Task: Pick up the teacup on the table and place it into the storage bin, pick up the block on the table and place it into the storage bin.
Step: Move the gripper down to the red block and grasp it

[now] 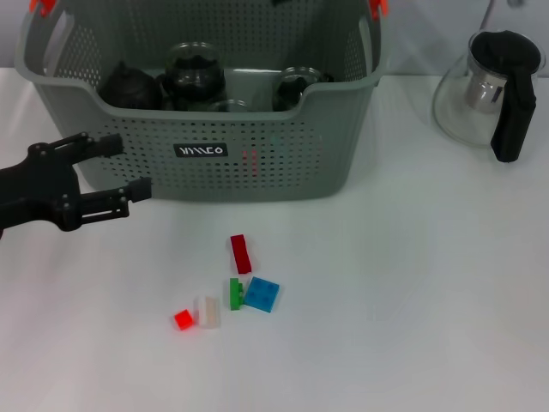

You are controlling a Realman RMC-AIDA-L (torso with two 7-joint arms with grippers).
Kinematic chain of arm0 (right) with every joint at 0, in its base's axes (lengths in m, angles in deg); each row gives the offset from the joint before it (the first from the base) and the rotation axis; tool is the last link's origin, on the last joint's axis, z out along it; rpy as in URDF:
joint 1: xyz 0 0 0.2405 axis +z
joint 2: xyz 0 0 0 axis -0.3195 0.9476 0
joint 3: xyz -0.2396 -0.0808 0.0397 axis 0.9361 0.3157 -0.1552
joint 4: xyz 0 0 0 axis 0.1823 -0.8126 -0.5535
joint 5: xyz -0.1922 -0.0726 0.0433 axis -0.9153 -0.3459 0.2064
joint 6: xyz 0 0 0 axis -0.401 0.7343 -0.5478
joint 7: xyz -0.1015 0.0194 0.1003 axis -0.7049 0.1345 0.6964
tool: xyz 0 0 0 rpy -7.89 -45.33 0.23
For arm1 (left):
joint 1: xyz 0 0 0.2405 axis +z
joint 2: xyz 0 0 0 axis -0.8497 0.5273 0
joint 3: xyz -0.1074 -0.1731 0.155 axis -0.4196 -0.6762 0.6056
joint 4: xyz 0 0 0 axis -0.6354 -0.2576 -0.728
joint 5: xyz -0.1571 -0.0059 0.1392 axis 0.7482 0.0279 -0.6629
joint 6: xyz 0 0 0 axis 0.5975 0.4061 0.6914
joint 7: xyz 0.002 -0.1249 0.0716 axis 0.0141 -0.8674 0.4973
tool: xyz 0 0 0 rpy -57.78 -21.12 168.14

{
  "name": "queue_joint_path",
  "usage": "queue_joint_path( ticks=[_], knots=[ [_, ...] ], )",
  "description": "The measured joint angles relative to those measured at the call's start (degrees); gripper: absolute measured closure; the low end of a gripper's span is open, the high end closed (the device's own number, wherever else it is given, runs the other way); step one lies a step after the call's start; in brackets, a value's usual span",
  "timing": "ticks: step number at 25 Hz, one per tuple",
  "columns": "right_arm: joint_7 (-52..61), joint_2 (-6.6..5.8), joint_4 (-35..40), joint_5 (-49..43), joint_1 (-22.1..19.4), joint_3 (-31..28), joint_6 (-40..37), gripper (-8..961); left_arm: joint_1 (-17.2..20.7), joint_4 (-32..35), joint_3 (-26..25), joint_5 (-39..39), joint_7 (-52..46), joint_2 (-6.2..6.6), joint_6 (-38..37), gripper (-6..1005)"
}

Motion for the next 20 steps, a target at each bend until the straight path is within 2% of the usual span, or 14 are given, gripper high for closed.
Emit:
queue_joint_path(
  ticks=[5,12,16,20],
  knots=[
    [-5.6,-0.1,7.7,10.6,-11.4,3.9,-1.6,68,0.5,0.7,-0.2,0.1,0.1,0.0,-0.1,152],
    [-24.9,0.0,7.1,26.1,-23.8,6.2,-4.5,16,0.6,1.1,0.2,-0.4,0.6,0.2,-1.0,152],
    [-39.7,-0.02,1.9,35.2,-29.2,6.3,-5.0,17,0.6,1.6,0.4,-1.6,1.1,0.39,-3.1,152],
    [-52.0,-0.08,-9.5,44.8,-30.3,4.1,-5.9,18,0.6,1.7,0.7,-2.9,1.7,0.43,-4.5,152]
  ],
)
